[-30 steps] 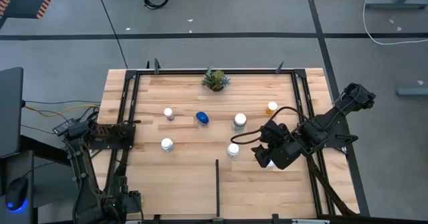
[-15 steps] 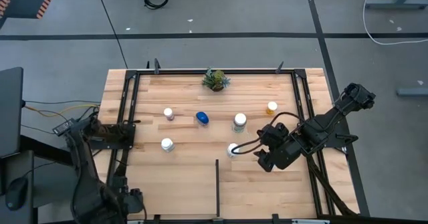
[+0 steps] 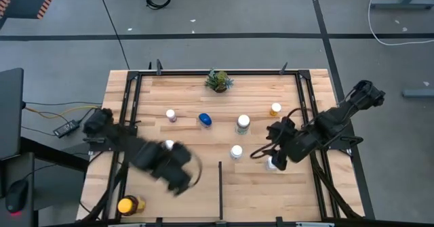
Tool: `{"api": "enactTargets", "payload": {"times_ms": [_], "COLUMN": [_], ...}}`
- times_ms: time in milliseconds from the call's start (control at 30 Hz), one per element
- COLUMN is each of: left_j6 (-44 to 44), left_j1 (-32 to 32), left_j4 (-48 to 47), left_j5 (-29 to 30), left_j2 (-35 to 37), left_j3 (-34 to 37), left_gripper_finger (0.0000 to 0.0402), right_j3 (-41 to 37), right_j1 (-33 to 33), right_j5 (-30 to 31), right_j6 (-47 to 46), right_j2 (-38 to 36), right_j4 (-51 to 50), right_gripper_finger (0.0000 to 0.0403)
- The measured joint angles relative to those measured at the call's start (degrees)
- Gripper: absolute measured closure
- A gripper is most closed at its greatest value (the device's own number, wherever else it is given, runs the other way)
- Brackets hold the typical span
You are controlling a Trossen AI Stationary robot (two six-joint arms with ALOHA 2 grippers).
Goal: Pick and place medicine bottles onto shelf by color
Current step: Put the left white and blue medicine bottle on the shelf
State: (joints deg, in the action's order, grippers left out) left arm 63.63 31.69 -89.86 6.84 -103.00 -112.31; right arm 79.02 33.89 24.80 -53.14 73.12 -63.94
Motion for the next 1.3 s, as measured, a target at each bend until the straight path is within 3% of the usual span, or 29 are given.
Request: {"api": "enactTargets", "payload": {"times_ms": [200,367,567,833,1067,1300], "left_j6": [-12.7,-22.2,-27.5,-24.0,-20.9,-17.8], "left_j1": [-9.3,-13.3,-19.0,-24.1,-23.4,-23.4], "left_j4": [-0.2,0.3,4.4,15.0,17.2,24.1], "left_j5": [-5.1,-6.0,-7.9,-7.9,-4.3,-4.9], "left_j2": [0.0,0.0,6.2,20.0,20.1,20.2], "left_j3": [9.3,16.3,26.2,39.5,46.9,51.8], "left_gripper_finger": [0.0111,0.011,0.0082,0.0052,0.0053,0.0053], "right_j3": [0.0,0.0,0.0,0.0,0.0,0.0], "right_j1": [0.0,0.0,0.0,-0.5,-2.4,-2.7], "right_j5": [1.0,6.2,10.3,14.7,13.8,12.4], "right_j6": [-0.7,-3.9,-8.0,-12.6,-15.7,-17.0], "right_j2": [-6.1,-9.3,-9.7,-8.3,-7.2,-7.2], "right_j4": [-1.8,-5.0,-9.0,-10.1,-10.1,-10.1], "right_gripper_finger": [0.0126,0.0126,0.0126,0.0126,0.0126,0.0126]}}
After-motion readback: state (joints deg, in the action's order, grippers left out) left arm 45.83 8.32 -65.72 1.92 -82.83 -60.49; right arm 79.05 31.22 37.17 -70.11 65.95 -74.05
